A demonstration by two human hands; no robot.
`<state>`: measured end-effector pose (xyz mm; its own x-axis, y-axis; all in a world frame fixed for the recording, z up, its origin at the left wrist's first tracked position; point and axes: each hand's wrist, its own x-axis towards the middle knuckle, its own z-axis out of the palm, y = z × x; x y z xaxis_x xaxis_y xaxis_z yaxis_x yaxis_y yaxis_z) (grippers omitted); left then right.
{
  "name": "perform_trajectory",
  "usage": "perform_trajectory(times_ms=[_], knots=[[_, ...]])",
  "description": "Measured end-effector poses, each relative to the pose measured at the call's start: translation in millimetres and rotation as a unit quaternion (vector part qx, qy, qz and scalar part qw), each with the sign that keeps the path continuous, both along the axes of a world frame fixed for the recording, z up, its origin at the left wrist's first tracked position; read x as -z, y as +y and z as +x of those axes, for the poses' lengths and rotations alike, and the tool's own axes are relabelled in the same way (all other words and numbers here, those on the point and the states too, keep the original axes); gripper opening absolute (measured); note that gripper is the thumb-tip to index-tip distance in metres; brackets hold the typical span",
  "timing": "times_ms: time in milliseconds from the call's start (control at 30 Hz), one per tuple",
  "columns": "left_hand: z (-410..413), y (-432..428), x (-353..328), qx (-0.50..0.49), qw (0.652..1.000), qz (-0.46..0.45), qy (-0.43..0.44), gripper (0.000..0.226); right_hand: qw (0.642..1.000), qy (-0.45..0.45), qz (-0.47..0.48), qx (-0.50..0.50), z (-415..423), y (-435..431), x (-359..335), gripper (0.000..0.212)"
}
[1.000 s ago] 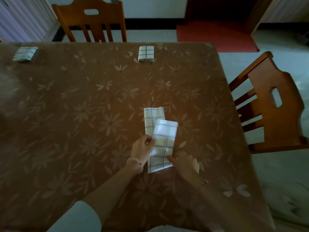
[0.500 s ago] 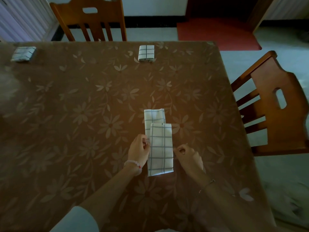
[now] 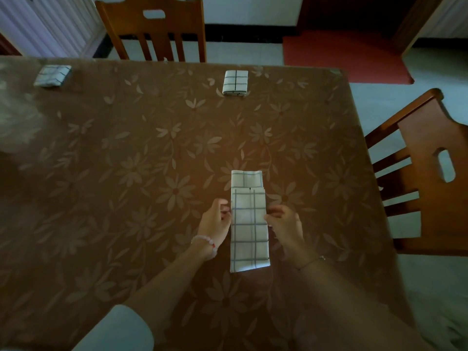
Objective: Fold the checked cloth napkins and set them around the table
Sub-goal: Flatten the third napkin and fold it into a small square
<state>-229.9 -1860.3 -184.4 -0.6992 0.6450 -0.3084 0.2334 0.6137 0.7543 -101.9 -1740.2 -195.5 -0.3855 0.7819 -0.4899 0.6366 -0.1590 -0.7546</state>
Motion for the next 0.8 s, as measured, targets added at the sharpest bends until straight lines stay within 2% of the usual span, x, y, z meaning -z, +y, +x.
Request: perform_trajectory(times_ms=[133, 267, 400, 500, 633, 800], knots=[[-27, 21, 0, 0.096, 0.982, -0.048, 0.157, 0.038, 1.000, -0.003, 0.002, -0.005, -2, 3, 2, 0.018], [-52, 55, -10, 0.228, 0.943, -0.096, 0.225, 0.045, 1.000, 0.000, 0.004, -0.002, -4, 8, 2, 0.016], [-71, 78, -9, 0.257, 0.939, -0.143, 0.177, 0.046, 1.000, 0.019, 0.005, 0.004, -13, 16, -1, 0.019], [-80, 84, -7, 0.252, 0.947, -0.140, 0.142, 0.039, 1.000, 0.019, 0.001, 0.002, -22, 25, -4, 0.017], [-83, 90, -8, 0.275, 0.936, -0.148, 0.162, 0.037, 1.000, 0.015, 0.019, 0.015, -35, 33, -6, 0.015], [-90, 92, -2, 0.256, 0.946, -0.134, 0.145, 0.031, 0.997, 0.021, 0.048, 0.051, -46, 39, -8, 0.009]])
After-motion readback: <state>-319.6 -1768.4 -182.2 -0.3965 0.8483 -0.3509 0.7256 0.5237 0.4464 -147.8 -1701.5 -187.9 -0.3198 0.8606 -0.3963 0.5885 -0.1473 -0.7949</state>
